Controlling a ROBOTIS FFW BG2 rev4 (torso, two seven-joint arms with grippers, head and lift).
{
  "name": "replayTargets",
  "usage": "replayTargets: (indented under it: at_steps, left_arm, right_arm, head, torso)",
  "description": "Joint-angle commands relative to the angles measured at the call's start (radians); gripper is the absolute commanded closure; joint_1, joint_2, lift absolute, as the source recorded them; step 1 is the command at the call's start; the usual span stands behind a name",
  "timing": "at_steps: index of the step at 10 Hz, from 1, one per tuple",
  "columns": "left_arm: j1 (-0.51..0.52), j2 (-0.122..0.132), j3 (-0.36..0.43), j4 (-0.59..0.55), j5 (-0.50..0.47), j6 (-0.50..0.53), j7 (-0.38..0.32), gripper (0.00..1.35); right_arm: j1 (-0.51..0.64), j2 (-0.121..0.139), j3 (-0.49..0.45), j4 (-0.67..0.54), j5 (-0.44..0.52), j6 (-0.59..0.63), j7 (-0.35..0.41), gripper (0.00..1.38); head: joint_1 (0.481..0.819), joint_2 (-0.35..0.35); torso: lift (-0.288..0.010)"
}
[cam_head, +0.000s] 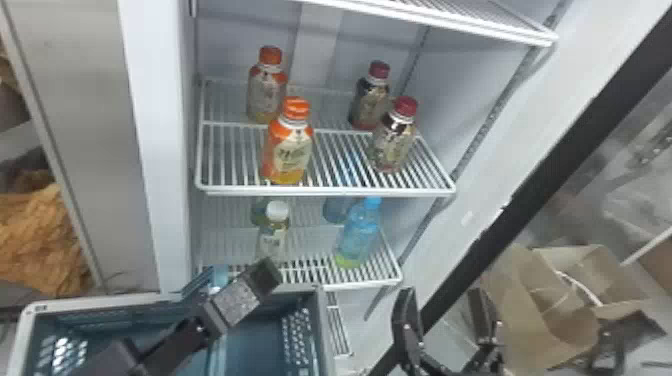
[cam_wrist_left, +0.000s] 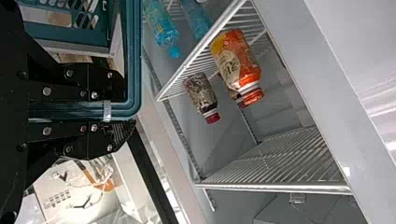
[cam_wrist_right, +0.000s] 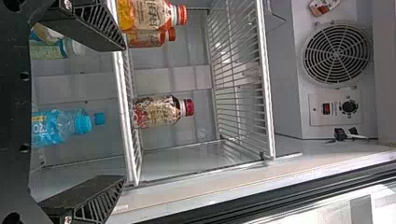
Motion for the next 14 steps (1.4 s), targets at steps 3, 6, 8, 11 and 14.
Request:
replayTargets:
  at_steps: [3,6,8,11,14]
  left_arm:
    - [0.0,-0.002,-0.001,-0.001,-0.002,0.0,0.0,1.2]
    - [0.0,-0.002,0.001,-0.001,-0.002,-0.002,0.0,1.2]
    - [0.0,-0.003,0.001,-0.001,-0.002,0.002,0.0,1.2]
    - [0.003,-0.002,0.003,0.004,0.002,0.01,0.0,1.19]
    - [-0.002,-0.006,0.003,0.017,0.016,-0.002,-0.014,1.02]
  right_arm:
    - [0.002,0.003,0.001,0.007,-0.004,0.0,0.0,0.07]
    - [-0.001,0.003,0.003,0.007,-0.002,0.0,0.0,0.08]
    - [-0.001,0.001,0.005,0.012,-0.002,0.0,0.0,0.08]
    - [-0.001,0.001,0.007,0.019,-0.004,0.0,0.0,0.08]
    - [-0.001,0.0,0.007,0.022,-0.004,0.0,-0.001,0.08]
  head:
    - [0.695,-0.35]
    - [0.695,-0.35]
    - [0.695,-0.35]
    - [0.695,-0.35]
    - [0.695,-0.35]
  torso:
    - [-0.069]
    - [-0.069]
    - [-0.069]
    - [-0.069]
    - [-0.069]
